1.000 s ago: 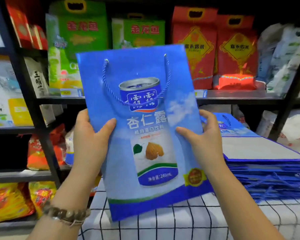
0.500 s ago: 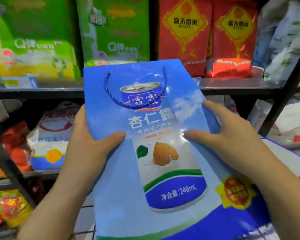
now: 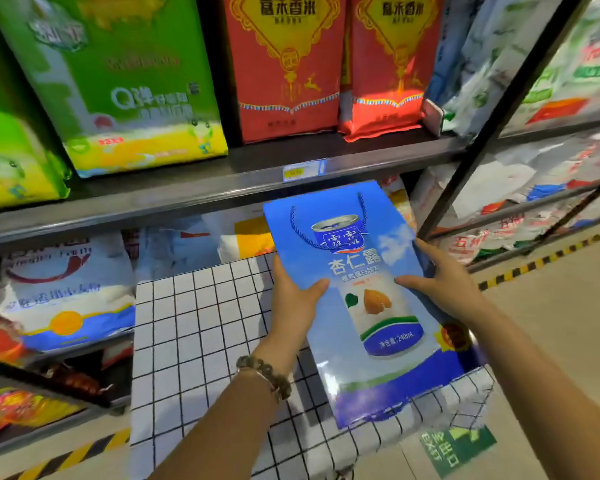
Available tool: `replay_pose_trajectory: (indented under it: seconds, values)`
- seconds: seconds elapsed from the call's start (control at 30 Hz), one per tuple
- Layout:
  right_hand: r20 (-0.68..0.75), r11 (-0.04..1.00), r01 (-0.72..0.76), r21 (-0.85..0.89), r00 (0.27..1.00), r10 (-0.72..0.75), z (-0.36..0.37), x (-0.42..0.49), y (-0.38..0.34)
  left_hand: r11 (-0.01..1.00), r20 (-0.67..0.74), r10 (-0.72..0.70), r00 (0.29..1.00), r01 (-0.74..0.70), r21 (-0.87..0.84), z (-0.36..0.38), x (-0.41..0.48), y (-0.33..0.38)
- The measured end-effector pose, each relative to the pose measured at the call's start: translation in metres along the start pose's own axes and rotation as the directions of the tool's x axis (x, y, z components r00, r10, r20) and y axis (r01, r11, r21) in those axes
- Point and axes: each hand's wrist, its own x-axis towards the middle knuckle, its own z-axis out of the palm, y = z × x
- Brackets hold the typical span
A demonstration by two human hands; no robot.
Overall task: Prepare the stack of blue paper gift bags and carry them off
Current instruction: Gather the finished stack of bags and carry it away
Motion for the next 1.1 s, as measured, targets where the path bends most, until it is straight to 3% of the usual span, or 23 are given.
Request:
replay_pose_trajectory:
  seconds: [0.2, 0.3, 0.43, 0.5, 0.67, 0.73, 0.8, 0.87, 0.93, 1.0, 1.1]
  values:
    - [0.088, 0.994, -0.086, -0.065, 0.992, 0.092, 0.0, 0.03, 0.028, 0.966, 0.009, -0.141, 0.99, 0.135, 0.222, 0.02, 0.016, -0.017]
    - [0.095, 0.983, -0.096, -0.156, 0.989, 0.111, 0.002, 0.033, 0.044, 0.889, 0.016, -0.198, 0.98, 0.173, 0.424, 0.022, 0.011, -0.033]
    - [0.102, 0.982, -0.098, -0.16, 0.988, 0.115, 0.008, 0.031, 0.06, 0.786, 0.024, -0.153, 0.988, 0.107, 0.609, 0.026, 0.006, -0.049]
    - [0.081, 0.986, -0.08, -0.144, 0.992, 0.092, 0.012, 0.034, 0.065, 0.7, -0.04, -0.103, 0.994, 0.101, 0.707, 0.029, 0.01, -0.051]
    - [0.011, 0.98, -0.028, -0.195, 0.999, 0.031, 0.021, 0.047, 0.068, 0.738, -0.19, -0.11, 0.975, 0.209, 0.642, 0.033, 0.018, -0.054]
    - [-0.002, 0.967, -0.01, -0.254, 1.0, 0.01, 0.026, 0.051, 0.072, 0.708, -0.22, -0.13, 0.967, 0.246, 0.662, 0.035, 0.022, -0.054]
    - [-0.022, 0.948, 0.011, -0.318, 1.0, -0.019, 0.027, 0.053, 0.074, 0.645, -0.237, -0.022, 0.971, 0.195, 0.738, 0.037, 0.023, -0.05]
    - [-0.038, 0.935, 0.073, -0.347, 0.995, -0.092, 0.028, 0.054, 0.07, 0.537, -0.139, 0.142, 0.98, 0.041, 0.843, 0.041, 0.024, -0.046]
    - [-0.01, 0.897, 0.211, -0.389, 0.972, -0.233, 0.032, 0.058, 0.066, 0.398, -0.002, 0.166, 0.986, -0.065, 0.915, 0.054, 0.026, -0.045]
    - [0.107, 0.851, 0.292, -0.436, 0.956, -0.273, 0.042, 0.061, 0.063, 0.255, 0.124, 0.096, 0.988, -0.144, 0.956, 0.071, 0.021, -0.046]
    - [0.276, 0.823, 0.273, -0.498, 0.95, -0.148, 0.06, 0.062, 0.068, 0.163, 0.231, -0.097, 0.968, -0.213, 0.963, 0.085, 0.018, -0.055]
